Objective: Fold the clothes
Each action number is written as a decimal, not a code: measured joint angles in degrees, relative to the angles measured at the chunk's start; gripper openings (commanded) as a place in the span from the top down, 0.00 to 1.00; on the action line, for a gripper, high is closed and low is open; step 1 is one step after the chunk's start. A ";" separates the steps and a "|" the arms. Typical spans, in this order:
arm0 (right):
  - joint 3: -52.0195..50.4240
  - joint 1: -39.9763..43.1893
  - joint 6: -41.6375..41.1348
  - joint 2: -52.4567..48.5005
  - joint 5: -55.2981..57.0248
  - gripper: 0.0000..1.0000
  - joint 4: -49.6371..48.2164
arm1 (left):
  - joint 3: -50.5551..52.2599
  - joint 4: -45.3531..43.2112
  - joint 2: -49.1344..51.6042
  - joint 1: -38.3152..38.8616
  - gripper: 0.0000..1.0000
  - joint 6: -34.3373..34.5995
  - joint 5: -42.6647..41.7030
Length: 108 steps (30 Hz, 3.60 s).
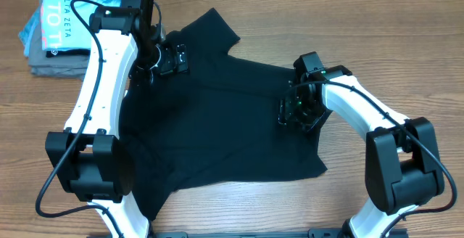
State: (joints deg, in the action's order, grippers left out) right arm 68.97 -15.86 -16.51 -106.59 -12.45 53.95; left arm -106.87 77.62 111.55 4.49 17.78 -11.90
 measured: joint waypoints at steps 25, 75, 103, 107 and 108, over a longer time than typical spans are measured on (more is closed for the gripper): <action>0.48 0.07 -4.59 -3.96 3.54 0.96 1.81 | 0.00 0.20 0.00 0.00 0.00 -0.17 0.17; -2.12 0.09 -8.85 1.09 9.73 0.54 12.85 | 0.02 -0.02 0.00 0.00 0.00 -0.44 1.49; 0.33 0.02 -13.57 3.06 9.68 0.96 27.91 | 0.02 -0.04 0.00 0.00 0.00 -1.27 1.49; 0.33 -1.18 -14.78 10.54 9.73 0.96 32.94 | 0.02 -0.07 0.00 0.00 0.00 -1.29 1.62; 0.35 -1.99 -15.17 13.42 9.60 0.96 34.03 | 0.02 -0.09 0.00 0.00 0.00 -1.29 1.73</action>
State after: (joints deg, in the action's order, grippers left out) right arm 69.32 -17.85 -31.68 -93.17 -2.85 87.99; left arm -106.85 77.54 111.55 4.49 16.49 -10.17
